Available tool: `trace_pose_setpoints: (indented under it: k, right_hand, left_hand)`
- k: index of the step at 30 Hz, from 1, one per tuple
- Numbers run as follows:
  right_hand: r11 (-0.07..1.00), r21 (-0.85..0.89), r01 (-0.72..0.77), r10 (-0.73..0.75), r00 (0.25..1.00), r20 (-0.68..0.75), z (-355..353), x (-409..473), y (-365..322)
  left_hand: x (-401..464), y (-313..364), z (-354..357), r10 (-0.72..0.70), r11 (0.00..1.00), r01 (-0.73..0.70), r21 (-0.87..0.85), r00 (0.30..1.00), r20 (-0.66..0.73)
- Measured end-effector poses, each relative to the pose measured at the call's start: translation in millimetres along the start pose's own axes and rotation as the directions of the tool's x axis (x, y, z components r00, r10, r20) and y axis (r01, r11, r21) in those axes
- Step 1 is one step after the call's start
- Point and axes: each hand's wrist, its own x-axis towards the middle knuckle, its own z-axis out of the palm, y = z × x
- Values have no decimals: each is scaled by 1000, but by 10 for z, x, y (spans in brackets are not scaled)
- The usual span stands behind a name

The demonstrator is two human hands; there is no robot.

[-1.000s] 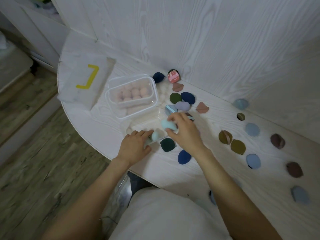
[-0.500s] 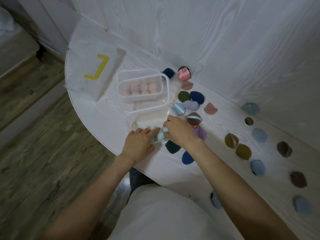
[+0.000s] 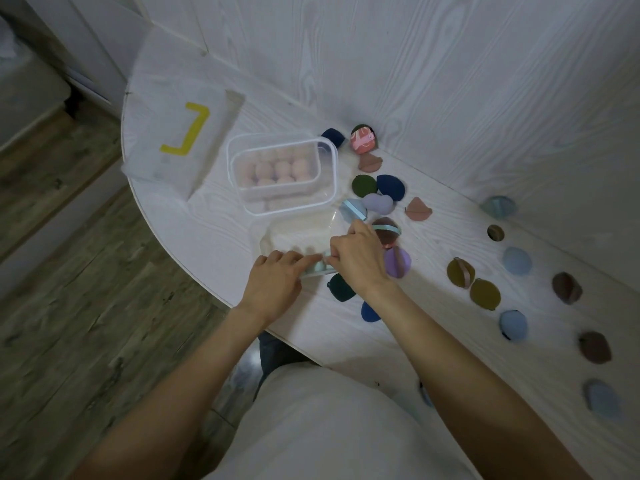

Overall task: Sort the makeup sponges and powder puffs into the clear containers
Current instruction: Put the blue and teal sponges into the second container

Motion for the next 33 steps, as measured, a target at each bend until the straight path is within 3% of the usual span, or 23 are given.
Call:
trace_pose_setpoints:
  k: [4,10,19,21,23,25,27,30,33]
  right_hand:
    - [998,-6,61,-61,998,-21,-24,14,93]
    - [980,196,23,4,991,-135,95,-256,238]
    - [980,184,76,-34,975,-220,192,-254,172]
    - [965,249,77,6,949,-316,127,-262,226]
    - [926,378,-10,155,921,-356,70,-333,346]
    - [828,526,-192,358,904,-234,64,-504,510]
    - [741,563,-365,462,886,-34,108,-712,619]
    - [760,449,-470,435,881,185,277,-874,594]
    - [740,488,-462,381,887,262,427,-887,536]
  left_hand:
    - [4,-16,53,34,999,-32,24,997,-67]
    - [36,-1,116,40,999,-38,33,996,-84]
    - [40,3,109,31,999,-28,35,998,-62]
    - [42,-3,117,34,999,-31,38,997,-67]
    - [37,-20,137,38,999,-35,37,996,-87]
    - [21,-32,159,40,999,-36,36,994,-103]
    - [15,-23,179,32,999,-29,27,992,-120]
    - [15,16,213,27,1000,-25,16,990,-136]
    - [0,32,217,21,1000,-19,10,991,-135]
